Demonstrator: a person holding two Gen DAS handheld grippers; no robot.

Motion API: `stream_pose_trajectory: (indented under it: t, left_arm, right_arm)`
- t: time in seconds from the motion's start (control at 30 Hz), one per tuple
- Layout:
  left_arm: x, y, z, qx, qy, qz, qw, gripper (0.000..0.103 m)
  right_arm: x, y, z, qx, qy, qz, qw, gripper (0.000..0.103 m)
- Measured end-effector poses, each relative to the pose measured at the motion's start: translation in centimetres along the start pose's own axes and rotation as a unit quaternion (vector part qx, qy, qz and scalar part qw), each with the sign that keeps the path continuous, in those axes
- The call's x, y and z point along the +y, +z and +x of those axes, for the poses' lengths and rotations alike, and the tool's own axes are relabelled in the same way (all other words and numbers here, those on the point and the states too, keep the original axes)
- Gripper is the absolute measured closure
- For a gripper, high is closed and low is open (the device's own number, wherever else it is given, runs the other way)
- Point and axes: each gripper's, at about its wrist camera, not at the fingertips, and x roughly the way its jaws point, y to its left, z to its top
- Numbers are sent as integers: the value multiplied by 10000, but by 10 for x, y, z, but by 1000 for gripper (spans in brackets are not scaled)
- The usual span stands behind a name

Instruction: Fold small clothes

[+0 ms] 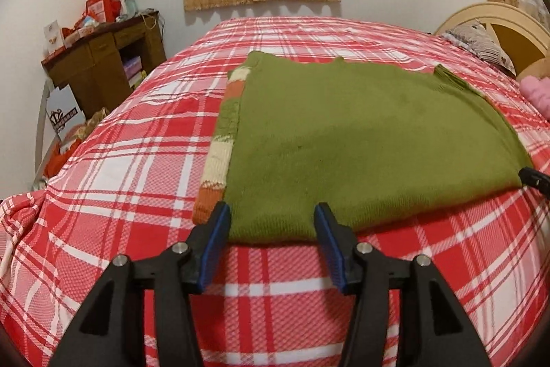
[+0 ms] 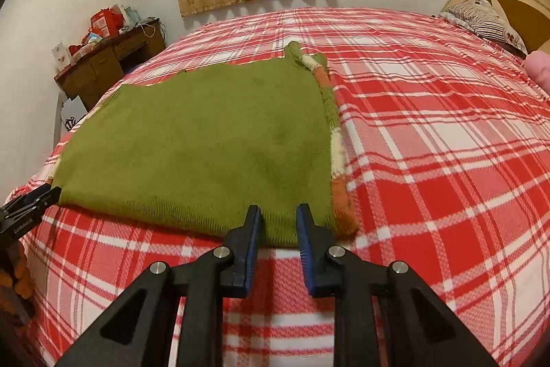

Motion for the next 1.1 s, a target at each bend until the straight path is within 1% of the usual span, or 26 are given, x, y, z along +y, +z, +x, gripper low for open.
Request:
stream_pose_trajectory:
  t: [0.07,0.1,0.13,0.17,0.2,0.27,0.33,0.4,0.43,0.5,0.57,0.63,0.67,0.7,0.73,0.8,0.83,0.93,1.03,1.07,1.1]
  left_arm:
    - [0,-2,-4,38,12,48,10000,45]
    - [1,-3,-6,88,-19,23,10000,40]
    - [5,-5,-8,199,-79,-90,9997,32]
    - [9,-8,-10,249,-136,-211,9994,31]
    - [15,-10,-14,243,-234,-399,9986,31]
    - [27,-12,-22,143,-340,-740,9966,31]
    - [35,-11,-26,7,-322,-1073,9937,31]
    - [39,-6,-26,-101,-389,-1342,9901,31]
    - [38,-3,-24,-87,-436,-1389,9893,31]
    - [33,1,-18,-27,-379,-1380,9897,31]
    - [31,2,-11,13,-328,-1500,9881,31]
    - [34,-3,-2,178,-484,-1783,9826,24]
    - [36,-6,0,201,-532,-1898,9802,22]
    - [36,-7,-2,79,-513,-1925,9799,19]
    - [33,-6,-3,19,-528,-1906,9802,14]
    - [30,-2,1,29,-614,-1944,9790,10]
    - [29,2,3,5,-665,-2045,9766,10]
    - [30,16,13,-23,-1010,-2414,9651,10]
    - [37,28,28,-47,-1150,-2915,9496,10]
    - [38,32,33,-33,-1172,-3044,9453,10]
    - [38,36,36,-53,-1179,-3125,9426,12]
  right_arm:
    - [0,0,-1,101,-17,30,9999,82]
    - [0,1,-2,159,-64,42,9998,82]
    - [3,2,-6,193,-144,47,9997,82]
    - [6,4,-11,147,-178,31,9997,82]
    - [13,6,-20,-30,-131,-34,9999,82]
    - [26,12,-29,-234,-34,-158,9996,82]
    - [45,23,-30,-378,233,-265,9987,82]
    - [64,32,-19,-386,457,-359,9976,82]
    - [72,35,-13,-383,486,-428,9972,82]
    - [85,37,0,-377,535,-515,9965,82]
    - [95,33,16,-243,604,-573,9962,81]
    - [99,21,36,21,470,-687,9965,80]
    - [98,16,38,-50,499,-681,9964,79]
    - [96,15,36,-150,580,-635,9962,79]
    - [92,15,37,-122,644,-576,9962,79]
    - [87,15,40,-122,788,-450,9958,79]
    - [87,14,38,-143,819,-426,9956,79]
    - [87,13,39,-166,847,-416,9954,79]
    - [87,11,39,-197,906,-398,9949,77]
    - [87,10,37,-201,923,-385,9948,77]
    - [87,11,36,-202,934,-374,9947,77]
